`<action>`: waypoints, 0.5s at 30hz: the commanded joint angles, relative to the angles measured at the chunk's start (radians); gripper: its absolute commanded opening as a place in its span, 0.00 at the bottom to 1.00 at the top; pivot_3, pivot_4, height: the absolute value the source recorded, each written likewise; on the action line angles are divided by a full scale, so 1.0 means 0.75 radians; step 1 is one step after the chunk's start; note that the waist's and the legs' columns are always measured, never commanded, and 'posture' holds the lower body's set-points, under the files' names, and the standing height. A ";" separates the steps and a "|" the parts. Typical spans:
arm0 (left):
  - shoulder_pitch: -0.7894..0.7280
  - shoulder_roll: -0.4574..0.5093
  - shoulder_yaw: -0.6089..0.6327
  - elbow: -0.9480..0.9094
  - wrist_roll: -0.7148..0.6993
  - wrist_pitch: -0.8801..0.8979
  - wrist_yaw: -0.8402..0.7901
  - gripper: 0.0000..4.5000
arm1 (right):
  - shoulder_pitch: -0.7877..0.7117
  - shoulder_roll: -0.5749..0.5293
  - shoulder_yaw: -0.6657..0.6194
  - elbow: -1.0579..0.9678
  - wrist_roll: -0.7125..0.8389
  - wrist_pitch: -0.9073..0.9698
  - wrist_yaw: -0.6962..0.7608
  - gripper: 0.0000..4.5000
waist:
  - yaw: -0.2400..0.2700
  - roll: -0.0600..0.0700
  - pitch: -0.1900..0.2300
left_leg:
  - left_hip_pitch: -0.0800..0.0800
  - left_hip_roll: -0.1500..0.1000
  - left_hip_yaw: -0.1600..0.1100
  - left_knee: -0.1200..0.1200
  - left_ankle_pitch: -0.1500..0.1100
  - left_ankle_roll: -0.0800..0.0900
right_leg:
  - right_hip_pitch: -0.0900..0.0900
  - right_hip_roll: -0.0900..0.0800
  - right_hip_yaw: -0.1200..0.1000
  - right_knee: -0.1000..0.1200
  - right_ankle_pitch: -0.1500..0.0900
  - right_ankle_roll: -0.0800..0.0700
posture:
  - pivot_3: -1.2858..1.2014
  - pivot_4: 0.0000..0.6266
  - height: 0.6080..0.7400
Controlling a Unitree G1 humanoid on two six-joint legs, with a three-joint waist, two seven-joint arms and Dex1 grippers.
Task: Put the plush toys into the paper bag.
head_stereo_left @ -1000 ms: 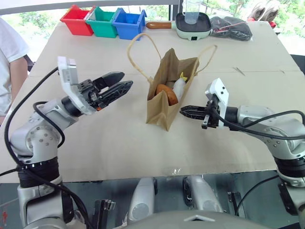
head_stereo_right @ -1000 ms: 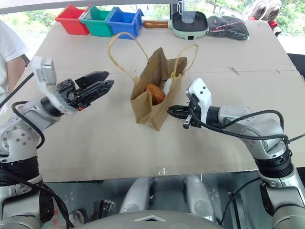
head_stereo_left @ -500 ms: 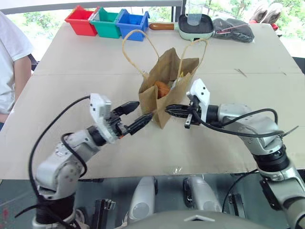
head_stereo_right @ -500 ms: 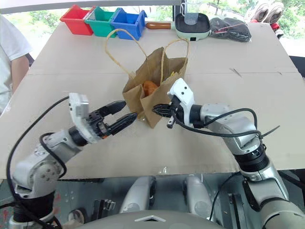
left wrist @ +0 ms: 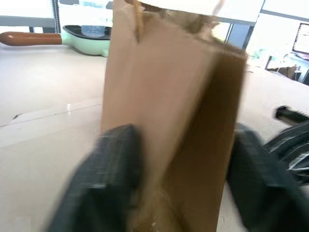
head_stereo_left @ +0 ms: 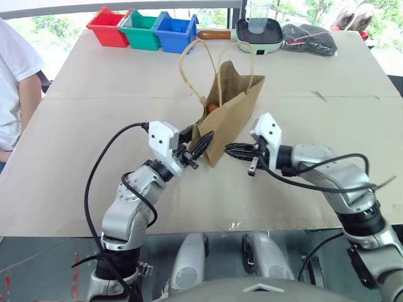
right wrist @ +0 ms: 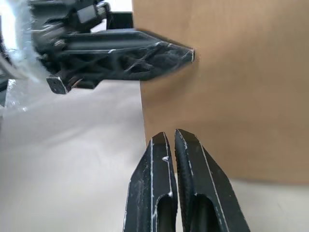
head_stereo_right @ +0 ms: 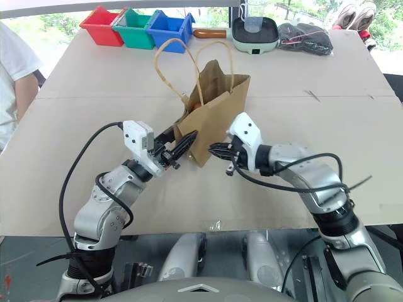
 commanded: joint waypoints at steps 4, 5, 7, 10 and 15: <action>-0.135 0.167 0.108 0.191 -0.155 -0.155 -0.445 0.00 | 0.249 -0.147 -0.308 -0.269 0.071 -0.167 0.082 0.16 | 0.000 0.000 0.000 | 0.001 0.000 0.000 0.000 0.000 0.000 | 0.000 0.001 0.000 0.000 0.000 0.000 | 0.52 0.24 1.00; -0.157 0.199 0.116 0.233 -0.169 -0.179 -0.519 0.00 | 0.283 -0.166 -0.338 -0.289 0.085 -0.175 0.090 0.24 | 0.000 0.000 0.000 | 0.001 0.000 -0.001 0.000 0.000 0.000 | 0.000 0.001 -0.001 0.000 0.000 0.000 | 0.52 0.24 1.00; -0.253 0.288 0.138 0.394 -0.219 -0.248 -0.774 0.00 | 0.384 -0.215 -0.446 -0.337 0.136 -0.177 0.113 0.49 | -0.003 0.001 0.000 | 0.001 0.001 0.001 0.000 0.000 0.000 | 0.000 0.002 0.000 0.000 0.000 0.000 | 0.52 0.24 1.00; -0.453 0.371 0.115 0.695 -0.220 -0.337 -1.116 0.00 | 0.559 -0.294 -0.606 -0.378 0.144 -0.211 0.164 0.79 | -0.001 0.001 0.000 | 0.001 0.000 0.000 0.000 0.000 0.000 | 0.000 0.002 0.000 0.000 0.000 0.000 | 0.52 0.24 1.00; -0.717 0.355 0.029 1.131 -0.091 -0.564 -1.425 0.00 | 0.698 -0.338 -0.730 -0.385 0.114 -0.283 0.174 1.00 | -0.004 0.000 0.000 | 0.003 0.000 0.002 0.001 0.000 0.000 | 0.003 0.002 0.002 -0.002 0.000 0.000 | 0.52 0.24 1.00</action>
